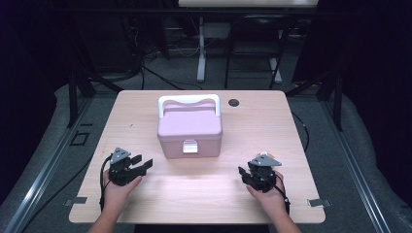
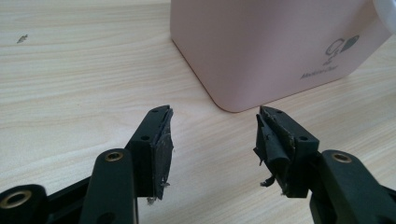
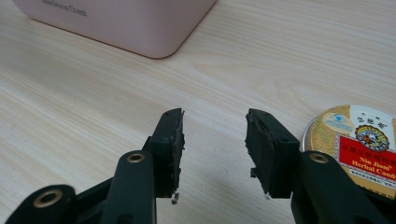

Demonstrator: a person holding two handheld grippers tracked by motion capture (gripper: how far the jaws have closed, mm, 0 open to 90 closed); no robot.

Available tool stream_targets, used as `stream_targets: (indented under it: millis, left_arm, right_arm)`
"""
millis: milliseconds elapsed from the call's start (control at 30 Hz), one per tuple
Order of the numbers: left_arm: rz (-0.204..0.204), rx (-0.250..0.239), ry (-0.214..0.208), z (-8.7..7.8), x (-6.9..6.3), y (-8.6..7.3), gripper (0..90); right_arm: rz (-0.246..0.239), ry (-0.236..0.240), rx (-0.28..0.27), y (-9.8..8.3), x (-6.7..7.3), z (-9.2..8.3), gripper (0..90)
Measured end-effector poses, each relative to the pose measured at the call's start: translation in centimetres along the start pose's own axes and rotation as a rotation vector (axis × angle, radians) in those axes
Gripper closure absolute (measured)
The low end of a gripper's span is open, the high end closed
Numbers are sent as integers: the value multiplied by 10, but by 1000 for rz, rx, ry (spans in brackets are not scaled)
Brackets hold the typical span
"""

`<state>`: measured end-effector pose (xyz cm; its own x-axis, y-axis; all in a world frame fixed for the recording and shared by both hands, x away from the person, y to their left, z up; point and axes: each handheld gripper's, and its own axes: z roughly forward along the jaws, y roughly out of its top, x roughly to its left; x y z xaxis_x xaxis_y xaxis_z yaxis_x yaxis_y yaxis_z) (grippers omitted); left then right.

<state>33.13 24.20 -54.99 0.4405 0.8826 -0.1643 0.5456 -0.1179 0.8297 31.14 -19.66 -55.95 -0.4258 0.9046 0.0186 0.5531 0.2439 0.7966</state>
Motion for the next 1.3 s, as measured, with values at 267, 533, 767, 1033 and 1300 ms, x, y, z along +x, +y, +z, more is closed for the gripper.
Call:
stream_targets:
  millis: [267,533,767,1033,1300]
  left_arm:
    - [-23,-30,0,-4,2,3,508]
    - [-72,-33,7,-5,10,9,585]
    - [-53,-1,55,5,12,21,682]
    - [-14,-1,51,15,12,37,659]
    - [-51,-20,50,34,14,50,557]
  right_arm:
    - [12,3,12,1,-3,3,570]
    - [26,-4,2,15,-7,-1,628]
    - [18,-21,18,28,-11,10,656]
    - [59,4,6,48,-11,24,641]
    - [47,-14,-35,67,-8,47,561]
